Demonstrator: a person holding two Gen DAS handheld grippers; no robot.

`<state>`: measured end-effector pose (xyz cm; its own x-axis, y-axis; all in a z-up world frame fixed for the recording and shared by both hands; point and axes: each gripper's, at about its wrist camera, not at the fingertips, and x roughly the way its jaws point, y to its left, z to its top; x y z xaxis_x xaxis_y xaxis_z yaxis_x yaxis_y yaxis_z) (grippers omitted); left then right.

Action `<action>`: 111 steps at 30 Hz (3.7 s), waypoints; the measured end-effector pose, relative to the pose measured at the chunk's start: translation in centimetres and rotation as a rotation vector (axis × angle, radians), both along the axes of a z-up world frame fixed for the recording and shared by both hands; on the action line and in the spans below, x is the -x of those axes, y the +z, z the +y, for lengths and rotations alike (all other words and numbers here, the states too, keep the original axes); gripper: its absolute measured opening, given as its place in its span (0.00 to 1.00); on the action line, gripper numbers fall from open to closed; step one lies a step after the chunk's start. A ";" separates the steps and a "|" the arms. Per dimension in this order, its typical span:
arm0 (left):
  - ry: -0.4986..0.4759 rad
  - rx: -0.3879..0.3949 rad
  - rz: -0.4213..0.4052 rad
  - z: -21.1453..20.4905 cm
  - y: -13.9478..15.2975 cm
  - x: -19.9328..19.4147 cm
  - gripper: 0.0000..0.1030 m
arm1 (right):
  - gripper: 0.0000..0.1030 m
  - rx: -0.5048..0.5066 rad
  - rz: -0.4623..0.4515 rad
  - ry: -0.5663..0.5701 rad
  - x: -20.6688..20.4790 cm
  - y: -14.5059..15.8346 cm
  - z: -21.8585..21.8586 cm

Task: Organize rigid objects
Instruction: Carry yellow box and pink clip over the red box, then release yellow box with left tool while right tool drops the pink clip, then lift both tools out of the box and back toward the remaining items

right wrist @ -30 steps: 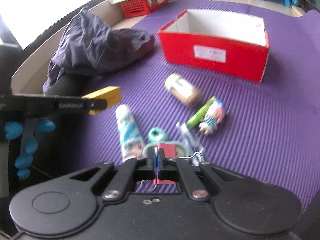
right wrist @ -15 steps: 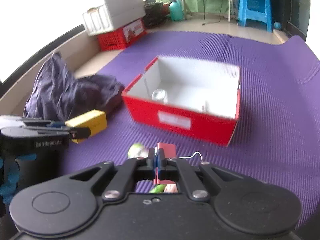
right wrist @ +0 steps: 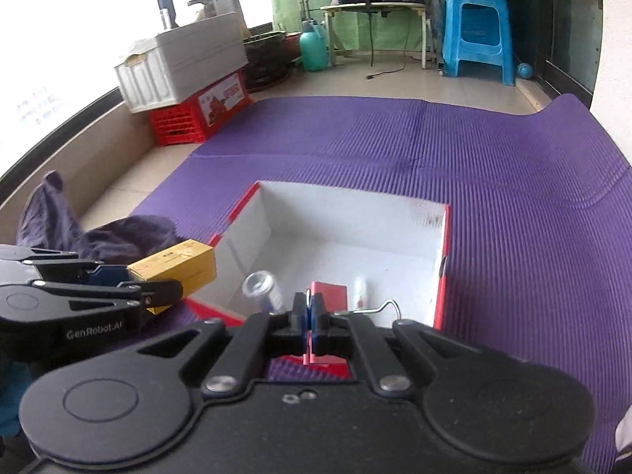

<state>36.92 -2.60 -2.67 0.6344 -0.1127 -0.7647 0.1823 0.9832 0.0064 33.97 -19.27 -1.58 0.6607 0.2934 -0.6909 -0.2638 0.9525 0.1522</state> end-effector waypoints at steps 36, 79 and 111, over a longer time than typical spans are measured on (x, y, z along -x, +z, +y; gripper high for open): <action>-0.027 0.018 0.341 -4.1 -12.6 -15.2 0.29 | 0.04 0.054 0.198 -0.043 -9.7 -11.9 0.8; -0.044 0.080 0.116 -1.9 -3.7 -4.5 0.29 | 0.72 0.008 0.039 -0.006 0.5 -3.8 -0.4; 0.007 0.059 -0.090 1.2 2.0 14.0 1.00 | 1.00 -0.093 -0.116 0.013 15.5 1.5 -1.4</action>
<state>22.88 -1.35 -0.70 0.7012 -0.1512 -0.6968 0.1769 0.9836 -0.0355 18.51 -20.71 -0.10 0.7302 0.3615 -0.5798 -0.2971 0.9321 0.2071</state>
